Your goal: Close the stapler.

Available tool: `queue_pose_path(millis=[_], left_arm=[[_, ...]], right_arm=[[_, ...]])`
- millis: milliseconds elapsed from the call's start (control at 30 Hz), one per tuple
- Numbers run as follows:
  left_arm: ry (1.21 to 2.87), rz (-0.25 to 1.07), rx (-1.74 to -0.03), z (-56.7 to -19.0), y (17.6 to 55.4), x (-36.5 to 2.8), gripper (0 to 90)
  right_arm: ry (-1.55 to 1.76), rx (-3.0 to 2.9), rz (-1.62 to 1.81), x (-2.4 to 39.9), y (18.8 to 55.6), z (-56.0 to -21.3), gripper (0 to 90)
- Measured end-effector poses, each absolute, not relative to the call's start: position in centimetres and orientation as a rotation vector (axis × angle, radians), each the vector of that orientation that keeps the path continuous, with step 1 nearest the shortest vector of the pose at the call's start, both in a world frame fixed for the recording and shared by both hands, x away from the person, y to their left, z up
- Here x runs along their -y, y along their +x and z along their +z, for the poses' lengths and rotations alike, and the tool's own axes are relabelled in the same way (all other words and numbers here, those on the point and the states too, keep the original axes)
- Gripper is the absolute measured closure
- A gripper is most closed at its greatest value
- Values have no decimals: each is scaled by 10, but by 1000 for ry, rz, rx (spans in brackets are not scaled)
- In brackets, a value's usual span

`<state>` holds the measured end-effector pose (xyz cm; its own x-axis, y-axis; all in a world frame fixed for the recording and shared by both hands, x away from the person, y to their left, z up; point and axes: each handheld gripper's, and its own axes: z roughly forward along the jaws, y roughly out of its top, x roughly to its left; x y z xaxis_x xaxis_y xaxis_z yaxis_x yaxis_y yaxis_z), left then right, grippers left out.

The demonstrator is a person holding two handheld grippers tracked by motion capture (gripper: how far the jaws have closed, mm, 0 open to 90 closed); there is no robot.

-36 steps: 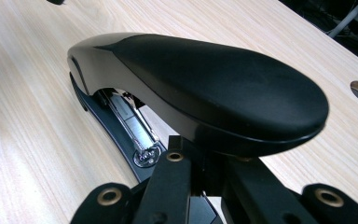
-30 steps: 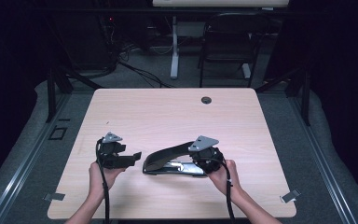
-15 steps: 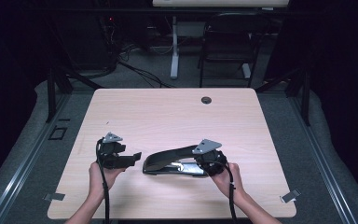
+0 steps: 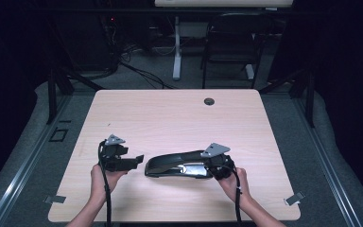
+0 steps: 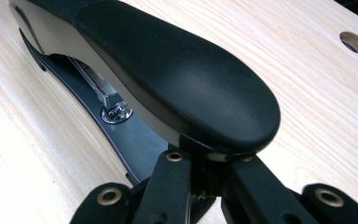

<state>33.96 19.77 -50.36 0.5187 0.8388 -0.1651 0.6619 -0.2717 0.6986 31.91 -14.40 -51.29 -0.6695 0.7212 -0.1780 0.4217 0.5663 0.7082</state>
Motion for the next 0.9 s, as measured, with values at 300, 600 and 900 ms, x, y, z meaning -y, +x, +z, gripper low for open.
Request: queue_pose_path(millis=[300, 600, 900], left_arm=[[2022, 307, -1221, -505, 340, -198, 252], [2025, 305, -1222, -505, 340, -198, 252], [2029, 289, -1224, -506, 341, -198, 250]], right_arm=[[955, -2359, 881, 148, 320, -524, 900], [961, -2352, 880, 149, 319, -529, 900], [1003, -2381, 875, 150, 320, -535, 900]])
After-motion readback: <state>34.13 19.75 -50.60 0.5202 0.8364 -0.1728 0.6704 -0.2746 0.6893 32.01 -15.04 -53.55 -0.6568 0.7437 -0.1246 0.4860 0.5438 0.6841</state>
